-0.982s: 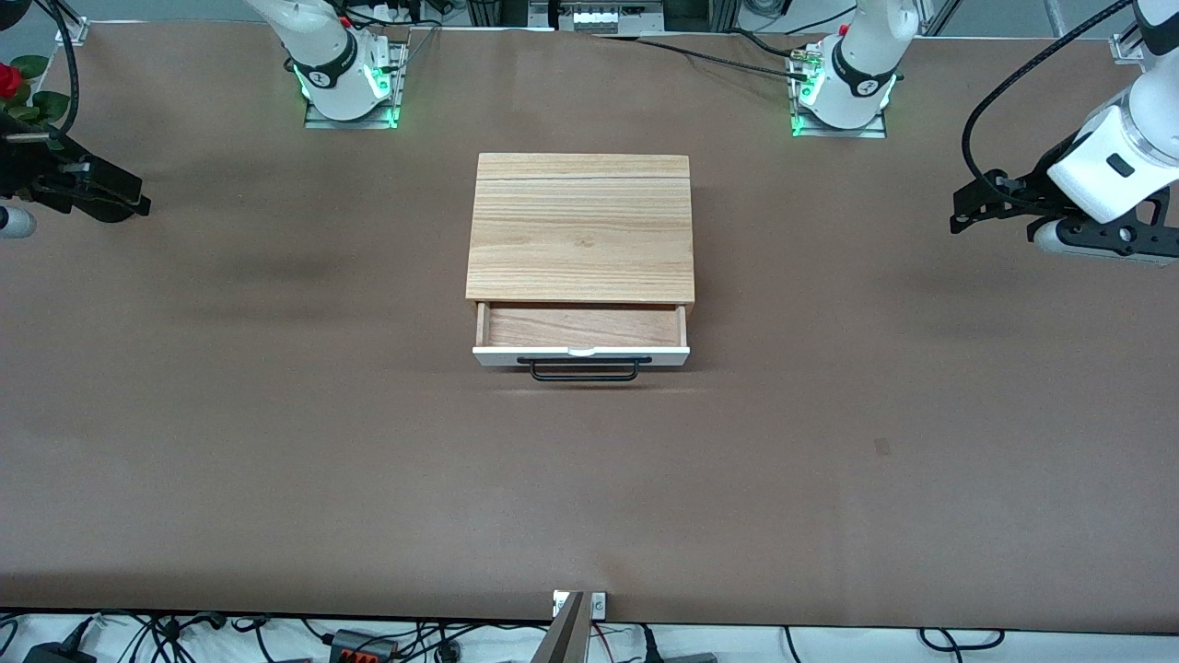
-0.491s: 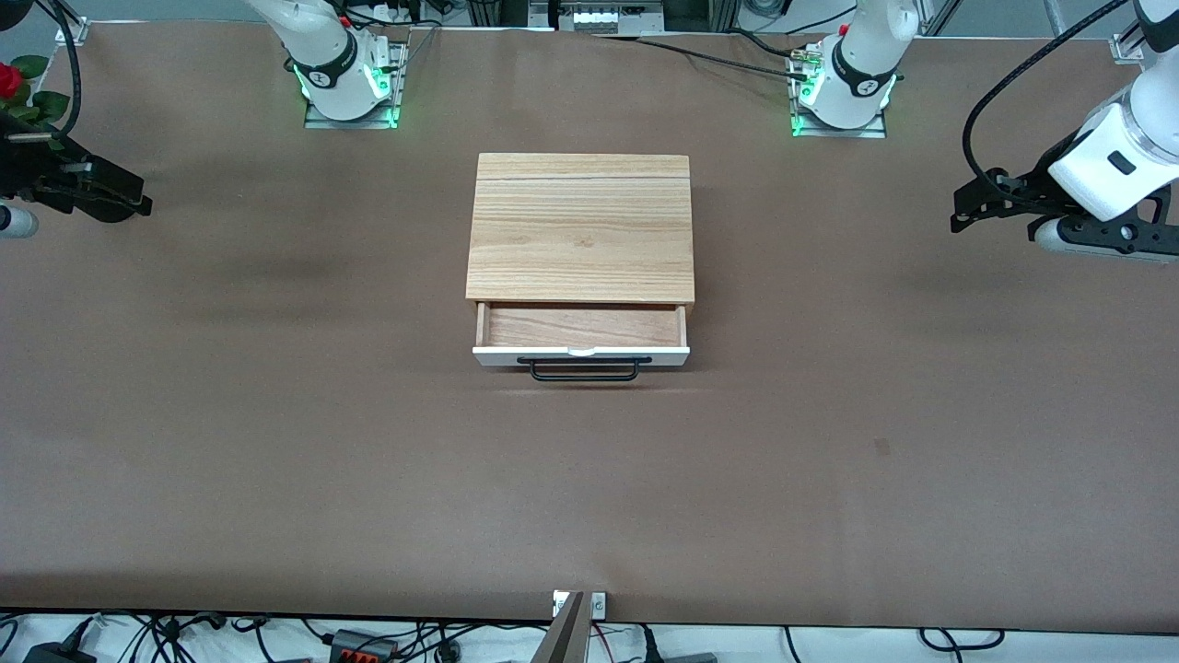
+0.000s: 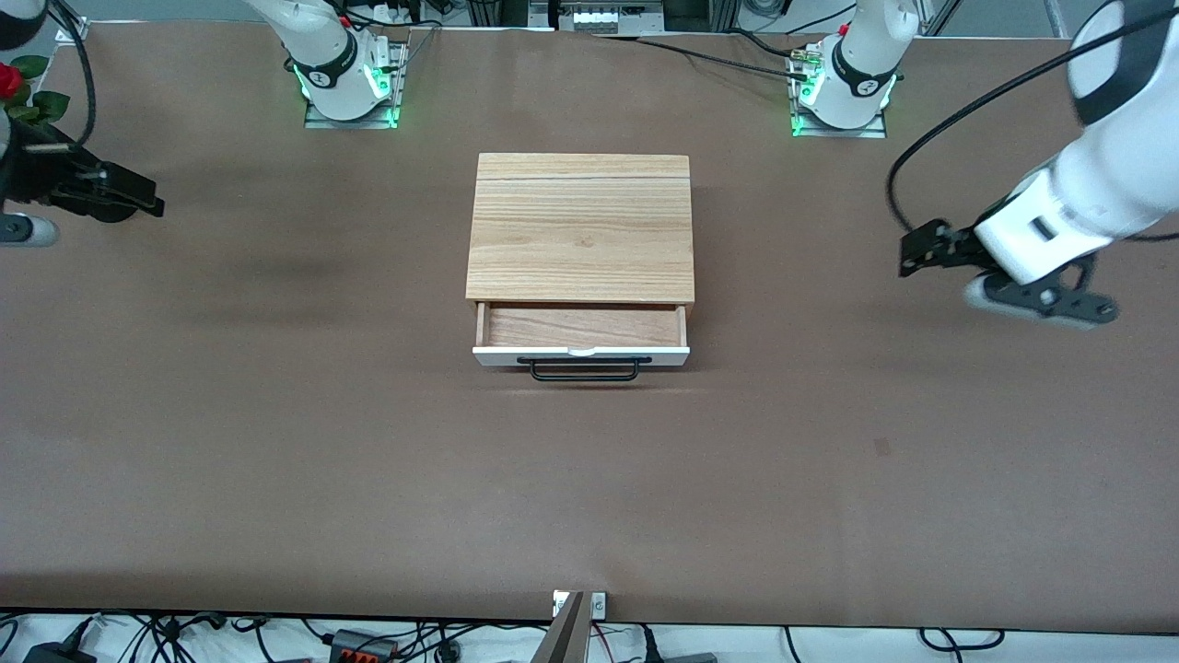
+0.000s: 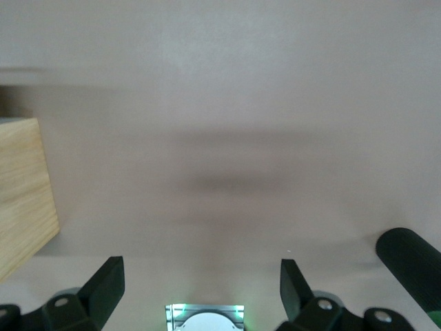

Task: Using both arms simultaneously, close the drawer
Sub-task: 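Reach both grippers toward the open white drawer's front panel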

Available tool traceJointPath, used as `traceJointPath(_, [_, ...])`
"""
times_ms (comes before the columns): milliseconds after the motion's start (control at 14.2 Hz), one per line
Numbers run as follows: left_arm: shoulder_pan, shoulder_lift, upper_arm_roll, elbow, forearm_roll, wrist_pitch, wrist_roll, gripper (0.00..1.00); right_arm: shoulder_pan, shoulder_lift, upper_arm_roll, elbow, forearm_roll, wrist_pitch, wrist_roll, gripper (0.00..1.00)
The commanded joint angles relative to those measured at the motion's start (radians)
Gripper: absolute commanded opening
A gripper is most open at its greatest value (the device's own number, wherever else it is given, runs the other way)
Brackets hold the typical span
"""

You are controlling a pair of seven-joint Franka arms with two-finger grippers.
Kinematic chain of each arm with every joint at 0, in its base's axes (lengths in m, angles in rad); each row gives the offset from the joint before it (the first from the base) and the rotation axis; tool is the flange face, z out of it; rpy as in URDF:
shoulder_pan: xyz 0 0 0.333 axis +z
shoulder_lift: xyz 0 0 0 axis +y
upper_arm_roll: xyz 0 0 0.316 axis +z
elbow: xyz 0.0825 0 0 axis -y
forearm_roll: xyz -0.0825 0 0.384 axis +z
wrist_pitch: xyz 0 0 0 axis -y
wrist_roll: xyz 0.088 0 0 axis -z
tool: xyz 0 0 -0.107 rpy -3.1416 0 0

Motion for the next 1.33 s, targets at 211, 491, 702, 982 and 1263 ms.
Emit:
traceJointPath(211, [-0.074, 0.169, 0.001, 0.138, -0.019, 0.054, -0.071, 1.00, 0.111, 0.178, 0.006, 0.012, 0.211, 0.160, 0.017, 1.00])
traceJointPath(491, [-0.182, 0.313, 0.001, 0.205, -0.017, 0.192, -0.205, 1.00, 0.202, 0.301, 0.006, 0.017, 0.350, 0.448, 0.017, 1.00])
traceJointPath(702, [-0.212, 0.409, -0.001, 0.237, -0.035, 0.304, -0.205, 1.00, 0.271, 0.385, 0.006, 0.021, 0.430, 0.643, 0.017, 1.00])
traceJointPath(982, [-0.239, 0.502, -0.001, 0.244, -0.179, 0.378, -0.202, 1.00, 0.365, 0.496, 0.007, 0.043, 0.438, 0.910, 0.099, 1.00])
traceJointPath(1263, [-0.250, 0.528, 0.001, 0.225, -0.347, 0.371, -0.190, 1.00, 0.477, 0.588, 0.006, 0.101, 0.435, 1.030, 0.282, 1.00])
